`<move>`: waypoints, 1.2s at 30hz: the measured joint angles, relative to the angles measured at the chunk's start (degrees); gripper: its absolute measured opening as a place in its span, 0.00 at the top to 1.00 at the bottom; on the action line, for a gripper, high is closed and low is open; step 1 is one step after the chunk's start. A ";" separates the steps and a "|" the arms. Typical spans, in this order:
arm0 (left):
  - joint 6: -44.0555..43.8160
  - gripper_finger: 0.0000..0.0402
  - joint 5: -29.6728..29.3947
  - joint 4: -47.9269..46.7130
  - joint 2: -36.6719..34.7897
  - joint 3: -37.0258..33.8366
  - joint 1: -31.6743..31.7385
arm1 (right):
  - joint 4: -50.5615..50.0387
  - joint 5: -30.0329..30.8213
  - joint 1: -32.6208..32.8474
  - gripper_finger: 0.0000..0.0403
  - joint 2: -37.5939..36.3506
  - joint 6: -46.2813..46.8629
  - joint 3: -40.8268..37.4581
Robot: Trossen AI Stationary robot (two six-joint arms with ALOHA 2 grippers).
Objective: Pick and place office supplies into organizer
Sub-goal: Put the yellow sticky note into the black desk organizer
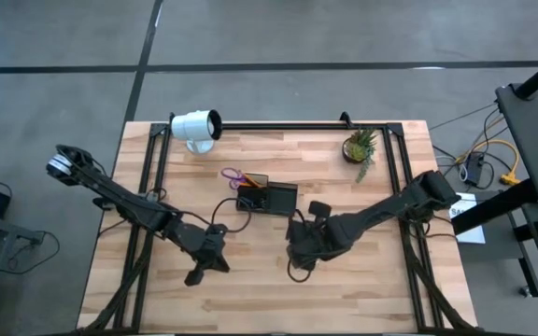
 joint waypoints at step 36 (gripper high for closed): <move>-0.20 0.97 -0.98 -0.32 -0.49 -1.09 0.04 | 2.33 -7.42 7.82 0.38 13.15 -16.74 -1.58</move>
